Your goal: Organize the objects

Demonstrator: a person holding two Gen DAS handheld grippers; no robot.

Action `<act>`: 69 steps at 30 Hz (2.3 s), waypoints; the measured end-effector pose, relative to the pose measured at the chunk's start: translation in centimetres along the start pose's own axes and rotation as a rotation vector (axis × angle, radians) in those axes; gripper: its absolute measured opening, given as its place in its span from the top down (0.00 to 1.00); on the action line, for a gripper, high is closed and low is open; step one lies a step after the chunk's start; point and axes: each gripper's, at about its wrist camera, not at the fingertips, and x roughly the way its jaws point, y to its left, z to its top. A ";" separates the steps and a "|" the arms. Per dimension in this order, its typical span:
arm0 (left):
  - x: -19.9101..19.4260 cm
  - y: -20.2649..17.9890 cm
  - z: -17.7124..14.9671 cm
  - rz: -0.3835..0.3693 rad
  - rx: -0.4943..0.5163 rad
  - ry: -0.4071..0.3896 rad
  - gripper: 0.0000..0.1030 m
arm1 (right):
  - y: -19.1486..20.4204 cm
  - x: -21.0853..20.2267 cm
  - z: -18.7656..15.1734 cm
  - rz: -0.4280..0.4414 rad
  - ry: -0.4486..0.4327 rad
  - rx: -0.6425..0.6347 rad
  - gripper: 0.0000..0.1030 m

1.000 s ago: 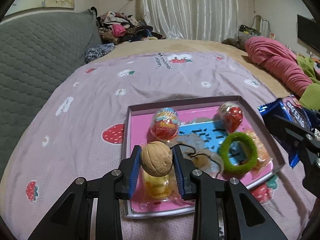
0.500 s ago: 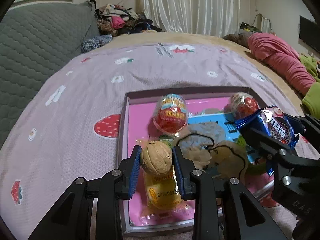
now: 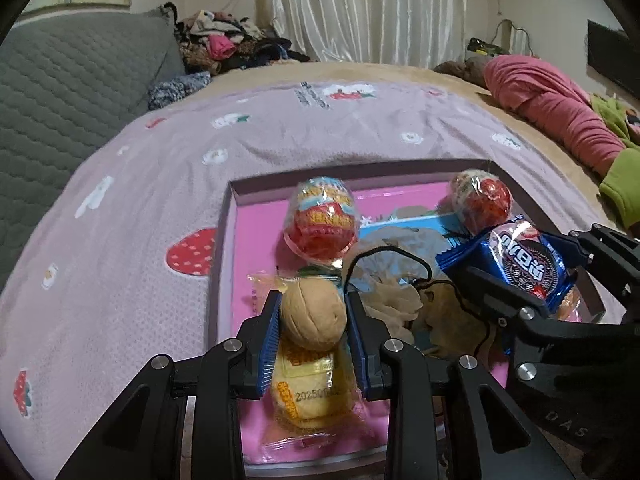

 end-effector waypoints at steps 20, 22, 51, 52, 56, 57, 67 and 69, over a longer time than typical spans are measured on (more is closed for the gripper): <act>-0.2 -0.1 0.1 0.019 0.002 -0.011 0.49 | -0.4 0.5 0.1 -0.038 0.019 0.003 0.37; -0.2 0.1 0.2 0.017 -0.002 -0.008 0.45 | -0.5 0.4 0.1 -0.042 0.023 0.006 0.35; -2.9 1.2 0.9 0.029 -0.041 -0.035 0.21 | -1.1 -3.1 1.1 -0.096 -0.075 0.033 0.18; -3.1 1.2 0.9 0.030 -0.043 -0.039 0.20 | -1.1 -3.2 1.1 -0.096 -0.079 0.035 0.17; -3.8 1.4 1.0 0.032 -0.048 -0.055 0.17 | -1.4 -4.0 1.3 -0.098 -0.101 0.043 0.15; -3.9 1.4 1.0 0.033 -0.049 -0.058 0.17 | -1.4 -4.2 1.4 -0.101 -0.111 0.046 0.15; -6.5 1.5 1.4 0.046 -0.051 -0.111 0.07 | -2.2 -7.0 1.7 -0.119 -0.192 0.090 0.09; -7.3 1.9 1.6 0.054 -0.059 -0.131 0.04 | -2.3 -7.5 1.8 -0.122 -0.205 0.093 0.06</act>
